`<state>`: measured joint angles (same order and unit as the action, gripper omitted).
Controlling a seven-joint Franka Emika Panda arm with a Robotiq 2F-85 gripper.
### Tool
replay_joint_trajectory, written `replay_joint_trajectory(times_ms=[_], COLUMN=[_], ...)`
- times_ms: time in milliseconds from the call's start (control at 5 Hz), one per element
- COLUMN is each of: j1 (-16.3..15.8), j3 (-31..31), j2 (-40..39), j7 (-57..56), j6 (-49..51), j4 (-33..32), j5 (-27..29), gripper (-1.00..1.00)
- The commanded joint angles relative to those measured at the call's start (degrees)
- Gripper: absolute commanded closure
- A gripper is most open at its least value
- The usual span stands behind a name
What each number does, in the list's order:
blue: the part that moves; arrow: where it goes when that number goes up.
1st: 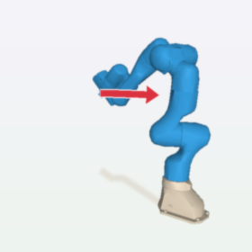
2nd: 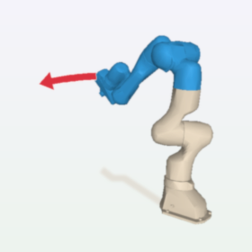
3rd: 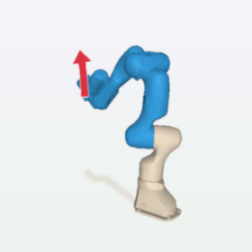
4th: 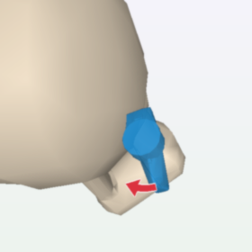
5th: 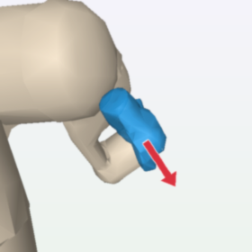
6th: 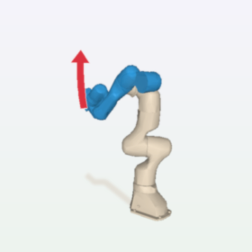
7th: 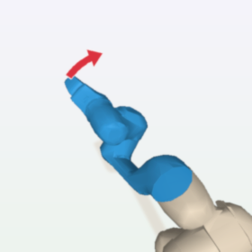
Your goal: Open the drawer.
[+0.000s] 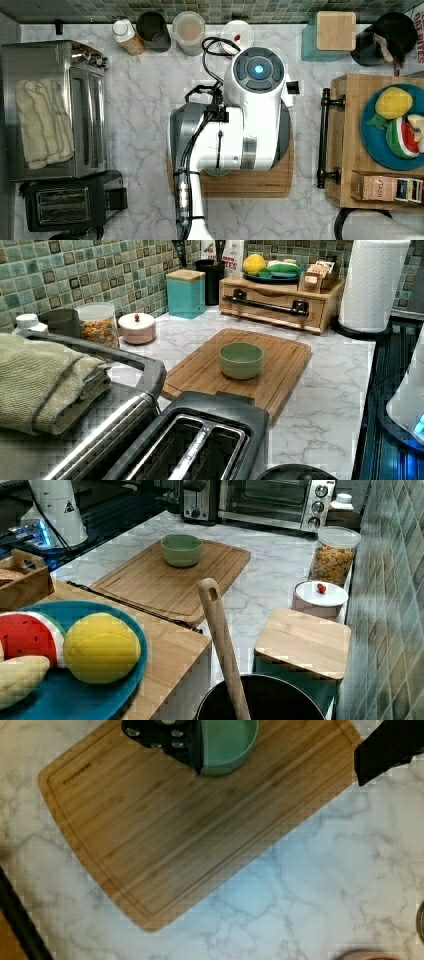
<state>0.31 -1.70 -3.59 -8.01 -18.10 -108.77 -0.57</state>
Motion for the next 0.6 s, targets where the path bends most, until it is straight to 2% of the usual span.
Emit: replay_joint_trajectory(times_ms=[200,400,600], j1=[3.5,5.8,6.2], j3=[-3.0,-4.8,-7.7], j2=[5.3,3.8,2.7], j7=[-22.5,-31.6,-38.3], j6=[-10.0,-10.5,-13.8], j4=[-9.2,-8.2,-8.6], j5=[-6.0,-6.0,-7.8], gripper=[-1.00,-1.00,-1.00])
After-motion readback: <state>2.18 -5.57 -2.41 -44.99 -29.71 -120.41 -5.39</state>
